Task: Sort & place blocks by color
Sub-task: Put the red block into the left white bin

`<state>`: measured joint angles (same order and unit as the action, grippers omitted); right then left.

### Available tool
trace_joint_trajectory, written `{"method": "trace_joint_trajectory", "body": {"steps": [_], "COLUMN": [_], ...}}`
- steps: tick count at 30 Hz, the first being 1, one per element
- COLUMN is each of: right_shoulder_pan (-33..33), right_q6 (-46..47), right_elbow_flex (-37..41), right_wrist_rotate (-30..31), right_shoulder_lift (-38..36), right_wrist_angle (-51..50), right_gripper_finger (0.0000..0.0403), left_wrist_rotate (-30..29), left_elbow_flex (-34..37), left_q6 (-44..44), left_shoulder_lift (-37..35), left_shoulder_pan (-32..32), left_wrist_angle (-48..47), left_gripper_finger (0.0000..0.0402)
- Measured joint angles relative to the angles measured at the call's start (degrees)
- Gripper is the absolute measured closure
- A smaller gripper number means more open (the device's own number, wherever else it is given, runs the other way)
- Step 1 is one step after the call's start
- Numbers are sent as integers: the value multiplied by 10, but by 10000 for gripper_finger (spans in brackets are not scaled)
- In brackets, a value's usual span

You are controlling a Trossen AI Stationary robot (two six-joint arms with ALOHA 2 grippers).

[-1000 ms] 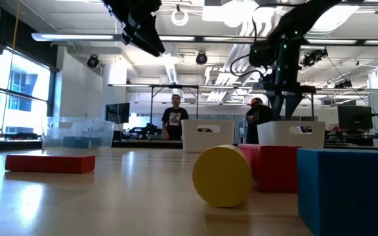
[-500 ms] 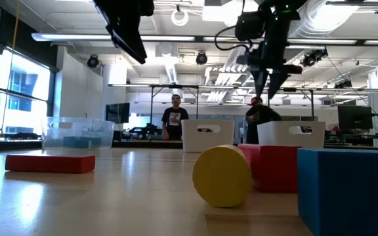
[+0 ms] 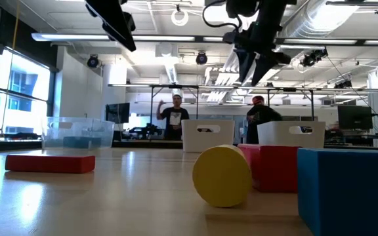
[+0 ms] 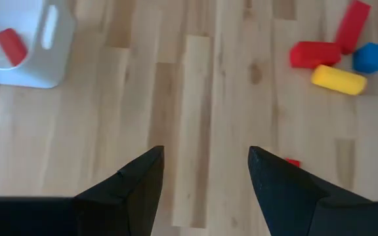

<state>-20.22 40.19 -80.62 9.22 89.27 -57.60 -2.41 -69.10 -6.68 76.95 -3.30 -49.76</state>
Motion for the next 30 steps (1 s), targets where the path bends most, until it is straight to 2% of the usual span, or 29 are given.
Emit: {"method": "trace_joint_trajectory", "body": {"steps": [7, 17, 30], "right_shoulder_pan": [23, 54, 82], "right_q6": [-9, -54, -72], "right_elbow_flex": [0, 0, 0], "right_wrist_rotate": [-24, -29, -30], "right_shoulder_lift": [0, 0, 0], "right_wrist_angle": [0, 0, 0], "right_gripper_finger": [232, 232, 232], "left_wrist_rotate": [-8, -14, -28], "left_elbow_flex": [0, 0, 0], "left_q6": [-37, -97, -159], "left_shoulder_lift": [22, 111, 236], "left_shoulder_pan": [68, 173, 220], "left_wrist_angle": [-1, 19, 35], "left_gripper_finger": [195, 195, 195]}}
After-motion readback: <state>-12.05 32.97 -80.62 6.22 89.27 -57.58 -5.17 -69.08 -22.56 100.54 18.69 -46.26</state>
